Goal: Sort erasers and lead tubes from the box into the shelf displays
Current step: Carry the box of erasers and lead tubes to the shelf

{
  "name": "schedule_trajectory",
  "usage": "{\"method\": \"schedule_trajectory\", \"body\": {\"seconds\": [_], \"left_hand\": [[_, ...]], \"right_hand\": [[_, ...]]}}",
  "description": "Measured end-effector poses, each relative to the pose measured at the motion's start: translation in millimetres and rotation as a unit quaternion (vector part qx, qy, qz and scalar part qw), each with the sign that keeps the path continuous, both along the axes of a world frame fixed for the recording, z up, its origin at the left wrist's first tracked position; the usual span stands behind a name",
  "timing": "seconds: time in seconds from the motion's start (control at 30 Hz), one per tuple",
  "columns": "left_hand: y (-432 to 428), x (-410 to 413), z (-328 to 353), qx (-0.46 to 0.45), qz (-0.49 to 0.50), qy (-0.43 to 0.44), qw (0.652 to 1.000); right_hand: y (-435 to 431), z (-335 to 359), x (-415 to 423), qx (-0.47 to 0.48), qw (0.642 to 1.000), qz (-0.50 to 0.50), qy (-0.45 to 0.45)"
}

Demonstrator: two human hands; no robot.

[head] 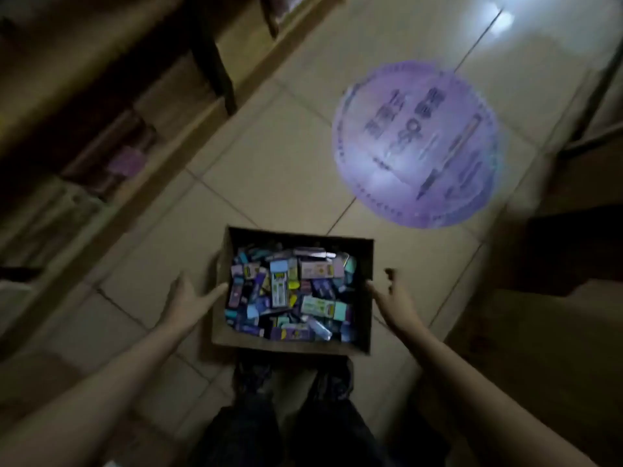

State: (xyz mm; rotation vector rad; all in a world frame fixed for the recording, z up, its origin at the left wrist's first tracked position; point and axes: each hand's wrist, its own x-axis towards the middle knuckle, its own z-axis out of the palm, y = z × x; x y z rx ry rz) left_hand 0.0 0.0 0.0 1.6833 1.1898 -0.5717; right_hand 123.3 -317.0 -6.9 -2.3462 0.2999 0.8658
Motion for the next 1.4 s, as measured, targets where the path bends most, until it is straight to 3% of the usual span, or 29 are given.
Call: {"method": "schedule_trajectory", "body": {"seconds": [0.2,0.3,0.37,0.43,0.6,0.77,1.07,1.23,1.4], "left_hand": [[8.5,-23.0,-144.0,0.074,0.021,0.005,0.997],[9.9,-25.6,-178.5,0.005,0.089,-0.032,0.995],[6.6,-26.7,-191.9,-0.008,0.122,-0.048,0.991],[0.9,-25.5,-197.3,0.042,0.134,-0.067,0.988],[-3.2,-21.4,-174.7,0.086,0.1,-0.066,0.989],[2.5,-18.2,-91.9,0.089,0.079,-0.063,0.991],[16.1,14.3,166.6,0.078,0.044,-0.053,0.995],[14.4,54.0,291.9,0.092,-0.008,-0.099,0.991],[3.3,105.7,385.4,0.132,-0.097,-0.149,0.975]], "right_hand": [[-16.0,-141.5,-14.1,-0.016,0.997,-0.077,-0.003],[-21.3,-178.4,-22.3,0.042,0.988,-0.149,-0.008],[-24.5,-192.2,-26.5,0.035,0.985,-0.163,-0.042],[-24.9,-194.5,-28.7,0.03,0.984,-0.165,-0.067],[-20.7,-165.3,-25.7,0.03,0.985,-0.162,-0.058],[-25.0,-78.1,-27.1,0.04,0.983,-0.175,-0.037],[-35.1,179.1,-28.3,0.061,0.981,-0.17,-0.073],[-40.7,301.6,-17.8,0.06,0.976,-0.185,-0.099],[-53.8,378.7,6.4,0.067,0.97,-0.202,-0.118]]}}
